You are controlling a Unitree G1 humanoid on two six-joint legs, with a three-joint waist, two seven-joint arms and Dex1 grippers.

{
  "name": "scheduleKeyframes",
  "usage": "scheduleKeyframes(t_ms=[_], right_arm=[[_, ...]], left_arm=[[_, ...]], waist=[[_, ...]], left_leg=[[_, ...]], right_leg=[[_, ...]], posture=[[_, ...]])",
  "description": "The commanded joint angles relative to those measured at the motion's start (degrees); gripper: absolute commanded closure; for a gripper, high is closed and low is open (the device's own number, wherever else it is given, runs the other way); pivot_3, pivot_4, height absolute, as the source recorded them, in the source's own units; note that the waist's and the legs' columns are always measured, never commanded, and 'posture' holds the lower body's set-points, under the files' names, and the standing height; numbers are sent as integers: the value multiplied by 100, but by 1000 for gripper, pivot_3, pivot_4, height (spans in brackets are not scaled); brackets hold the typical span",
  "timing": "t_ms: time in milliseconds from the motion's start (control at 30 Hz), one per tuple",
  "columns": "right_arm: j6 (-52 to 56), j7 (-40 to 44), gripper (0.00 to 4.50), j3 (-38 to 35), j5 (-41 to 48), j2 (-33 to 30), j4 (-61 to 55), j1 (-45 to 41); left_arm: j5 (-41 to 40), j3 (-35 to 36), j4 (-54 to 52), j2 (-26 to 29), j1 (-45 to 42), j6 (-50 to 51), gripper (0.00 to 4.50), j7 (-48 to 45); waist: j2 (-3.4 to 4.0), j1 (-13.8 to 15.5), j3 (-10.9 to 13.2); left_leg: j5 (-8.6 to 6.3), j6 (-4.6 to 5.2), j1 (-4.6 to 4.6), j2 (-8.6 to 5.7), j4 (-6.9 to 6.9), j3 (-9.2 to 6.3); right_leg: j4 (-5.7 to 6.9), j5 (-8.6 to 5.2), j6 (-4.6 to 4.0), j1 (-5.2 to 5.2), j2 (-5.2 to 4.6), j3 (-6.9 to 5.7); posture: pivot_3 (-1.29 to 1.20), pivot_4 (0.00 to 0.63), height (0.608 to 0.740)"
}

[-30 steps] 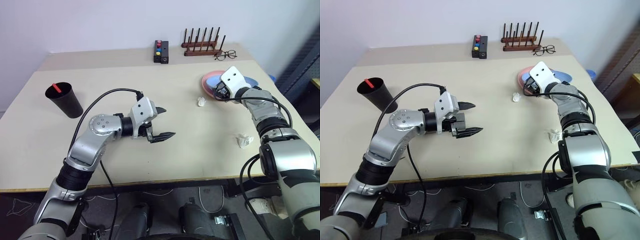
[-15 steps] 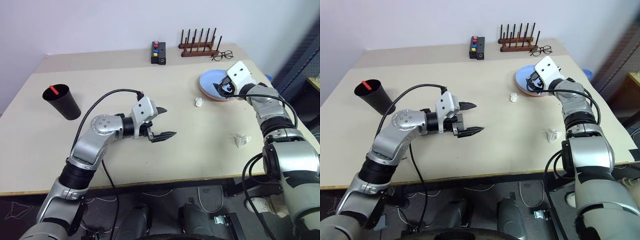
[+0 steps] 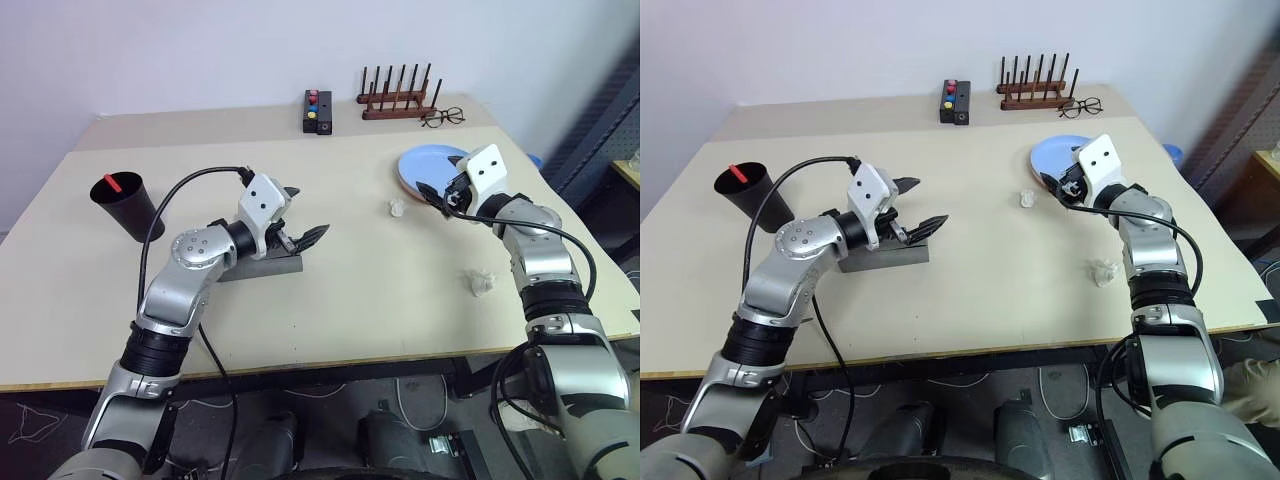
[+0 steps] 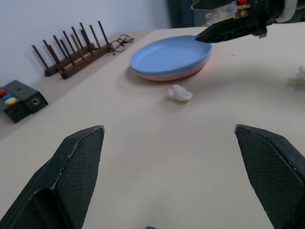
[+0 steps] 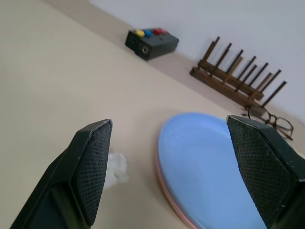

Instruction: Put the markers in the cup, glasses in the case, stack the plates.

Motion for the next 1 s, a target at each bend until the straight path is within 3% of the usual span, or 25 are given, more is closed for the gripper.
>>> scheduleKeyframes(t_ms=[33,1000], right_arm=[[64,-32,601,-79,124,56,-388,-9],[107,-31,601,-45,108,96,-413,-43]], left_arm=[[146,169,55,-3,-159,-225,0,213],[241,130,123,28,-174,-373,0,348]], waist=[[1,0,-11],[0,1,-15]], left_leg=[[0,0,0,0,-1,0],[-1,2,0,-2,1,1]], right_leg=[[0,0,0,0,0,0],[0,0,0,0,-2,0]], posture=[[0,0,740],[0,0,740]])
